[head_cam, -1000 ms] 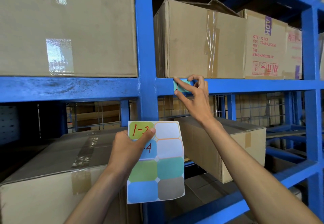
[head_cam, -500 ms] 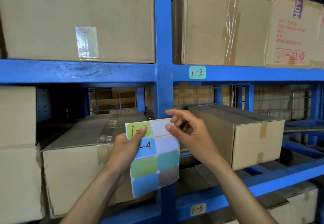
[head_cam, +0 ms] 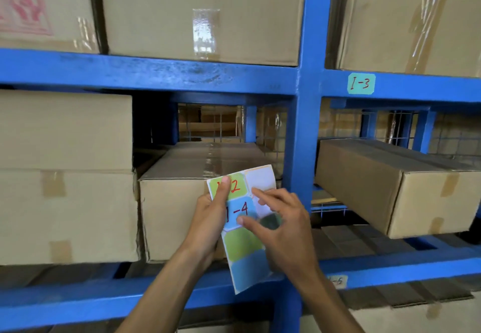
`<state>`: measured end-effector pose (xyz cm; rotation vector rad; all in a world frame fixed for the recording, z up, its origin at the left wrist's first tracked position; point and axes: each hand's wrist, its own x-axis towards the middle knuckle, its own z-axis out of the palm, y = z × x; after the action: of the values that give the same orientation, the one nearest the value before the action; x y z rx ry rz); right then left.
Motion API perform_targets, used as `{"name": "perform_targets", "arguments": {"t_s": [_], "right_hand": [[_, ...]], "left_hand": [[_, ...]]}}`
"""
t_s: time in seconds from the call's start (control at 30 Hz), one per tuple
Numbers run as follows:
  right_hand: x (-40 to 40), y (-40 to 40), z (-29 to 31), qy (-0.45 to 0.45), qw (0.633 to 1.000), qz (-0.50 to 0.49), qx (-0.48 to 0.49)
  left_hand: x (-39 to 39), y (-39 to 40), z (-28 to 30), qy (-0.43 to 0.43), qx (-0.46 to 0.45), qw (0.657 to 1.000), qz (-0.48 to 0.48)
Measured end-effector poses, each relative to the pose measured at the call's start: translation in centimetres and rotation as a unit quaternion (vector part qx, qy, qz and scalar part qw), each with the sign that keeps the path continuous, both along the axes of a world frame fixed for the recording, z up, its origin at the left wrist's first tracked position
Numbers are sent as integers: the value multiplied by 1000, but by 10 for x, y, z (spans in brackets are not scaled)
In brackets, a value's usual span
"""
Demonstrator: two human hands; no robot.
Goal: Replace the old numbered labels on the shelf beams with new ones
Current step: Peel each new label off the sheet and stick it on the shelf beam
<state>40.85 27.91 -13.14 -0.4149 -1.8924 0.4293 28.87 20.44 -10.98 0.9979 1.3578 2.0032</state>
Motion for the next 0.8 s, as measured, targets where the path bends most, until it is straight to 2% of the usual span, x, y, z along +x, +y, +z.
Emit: {"name": "perform_targets", "arguments": {"t_s": [0.07, 0.27, 0.57, 0.8], "right_hand": [[-16, -13, -7, 9, 999, -28, 26], [-58, -49, -21, 85, 996, -34, -22], [-126, -105, -39, 153, 971, -10, -183], [-152, -129, -54, 160, 931, 82, -316]], "left_hand": [[-13, -9, -6, 3, -11, 1000, -9], [-53, -35, -20, -56, -12, 998, -40], [-113, -82, -51, -124, 27, 989, -81], [-146, -113, -74, -32, 17, 997, -72]]}}
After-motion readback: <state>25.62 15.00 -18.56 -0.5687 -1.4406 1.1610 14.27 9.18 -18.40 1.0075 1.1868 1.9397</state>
